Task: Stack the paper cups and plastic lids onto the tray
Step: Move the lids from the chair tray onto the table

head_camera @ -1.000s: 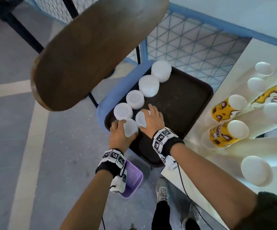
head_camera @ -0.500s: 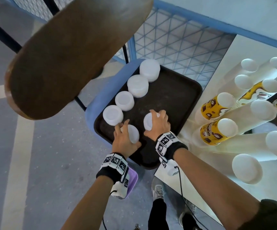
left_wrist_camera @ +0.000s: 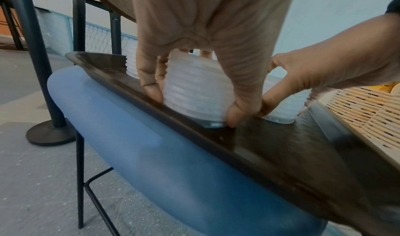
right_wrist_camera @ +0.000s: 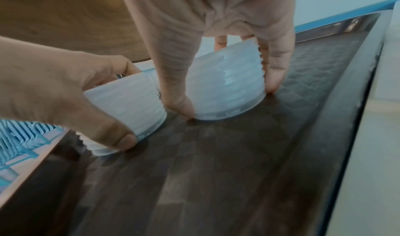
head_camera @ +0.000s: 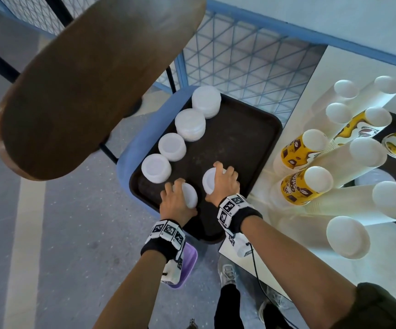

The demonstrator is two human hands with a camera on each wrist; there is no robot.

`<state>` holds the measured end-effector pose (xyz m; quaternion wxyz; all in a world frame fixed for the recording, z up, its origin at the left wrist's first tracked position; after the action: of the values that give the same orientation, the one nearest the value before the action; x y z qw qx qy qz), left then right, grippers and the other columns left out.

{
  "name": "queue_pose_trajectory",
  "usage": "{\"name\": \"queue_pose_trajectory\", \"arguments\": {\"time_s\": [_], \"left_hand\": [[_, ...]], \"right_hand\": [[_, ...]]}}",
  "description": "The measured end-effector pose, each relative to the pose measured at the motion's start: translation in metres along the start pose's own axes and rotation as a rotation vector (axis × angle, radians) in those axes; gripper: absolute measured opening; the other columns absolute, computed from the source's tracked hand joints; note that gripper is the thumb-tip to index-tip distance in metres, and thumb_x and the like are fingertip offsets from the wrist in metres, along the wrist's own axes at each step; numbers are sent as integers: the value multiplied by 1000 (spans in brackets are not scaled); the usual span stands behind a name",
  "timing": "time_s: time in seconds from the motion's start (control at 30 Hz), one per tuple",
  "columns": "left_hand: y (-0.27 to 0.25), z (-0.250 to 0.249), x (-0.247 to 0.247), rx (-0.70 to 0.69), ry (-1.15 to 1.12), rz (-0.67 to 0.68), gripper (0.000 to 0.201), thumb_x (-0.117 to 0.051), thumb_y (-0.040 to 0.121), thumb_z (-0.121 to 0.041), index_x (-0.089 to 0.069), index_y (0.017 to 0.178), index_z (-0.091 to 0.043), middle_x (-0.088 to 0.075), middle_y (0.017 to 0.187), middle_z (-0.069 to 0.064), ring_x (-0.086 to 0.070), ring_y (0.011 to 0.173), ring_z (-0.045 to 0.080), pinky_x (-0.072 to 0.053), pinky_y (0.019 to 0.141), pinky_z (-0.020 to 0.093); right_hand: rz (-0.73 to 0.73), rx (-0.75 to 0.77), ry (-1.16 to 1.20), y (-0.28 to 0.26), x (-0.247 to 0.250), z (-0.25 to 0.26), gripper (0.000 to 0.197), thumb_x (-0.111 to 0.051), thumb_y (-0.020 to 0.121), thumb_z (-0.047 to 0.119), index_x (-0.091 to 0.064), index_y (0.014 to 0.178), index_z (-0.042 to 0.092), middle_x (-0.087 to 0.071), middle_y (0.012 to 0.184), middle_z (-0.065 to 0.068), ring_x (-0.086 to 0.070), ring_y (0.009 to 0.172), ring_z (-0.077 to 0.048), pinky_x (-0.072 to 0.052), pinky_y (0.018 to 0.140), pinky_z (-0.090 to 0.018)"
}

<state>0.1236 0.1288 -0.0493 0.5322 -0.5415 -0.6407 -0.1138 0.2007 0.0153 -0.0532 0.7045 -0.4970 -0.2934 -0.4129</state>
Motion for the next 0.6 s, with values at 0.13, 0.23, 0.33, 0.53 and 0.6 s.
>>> {"name": "queue_pose_trajectory", "arguments": {"time_s": [0.13, 0.23, 0.33, 0.53, 0.6], "left_hand": [[-3, 1, -2, -5, -36, -41, 87, -81, 59, -19, -32, 132, -17, -34, 127, 10, -38, 115, 35, -41, 93, 41], [-5, 5, -2, -10, -124, -104, 87, -80, 59, -18, -34, 132, -15, -34, 128, 12, -40, 114, 37, -38, 96, 41], [-7, 7, 7, 40, -290, -193, 89, -82, 58, -17, -34, 133, -14, -36, 127, 14, -41, 116, 35, -38, 98, 42], [-14, -24, 70, -37, -803, -496, 95, -75, 42, -51, -35, 120, -13, -47, 119, 6, -51, 107, 22, -45, 97, 44], [-26, -53, 99, -144, -941, -542, 95, -76, 46, -50, -34, 122, -9, -46, 123, 8, -51, 110, 19, -45, 99, 38]], "right_hand": [[-1, -11, 6, -4, 0, -1, 94, -82, 60, 21, -24, 133, 22, -35, 127, -15, -42, 114, -31, -44, 89, -39], [-15, -31, 66, -9, 4, -2, 93, -82, 59, 23, -25, 132, 23, -36, 126, -14, -42, 113, -31, -44, 88, -39], [-58, -36, 230, -18, 18, 5, 92, -82, 58, 24, -27, 132, 23, -37, 126, -14, -42, 114, -33, -43, 90, -42], [-237, 153, 687, -54, 102, 48, 92, -82, 56, 25, -28, 130, 18, -41, 123, -12, -42, 114, -30, -41, 98, -41], [-313, 256, 810, -78, 143, 54, 91, -82, 57, 23, -29, 130, 17, -41, 124, -8, -42, 113, -27, -42, 93, -36]]}}
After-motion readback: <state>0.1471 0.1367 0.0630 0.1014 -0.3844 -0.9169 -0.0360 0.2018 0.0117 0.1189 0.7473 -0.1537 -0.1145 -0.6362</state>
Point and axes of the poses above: each hand's wrist, its own y-axis towards the middle knuckle, its own x-axis out of the back of the hand, z = x × y, the point moved 2 cm from there along y, towards the middle knuckle
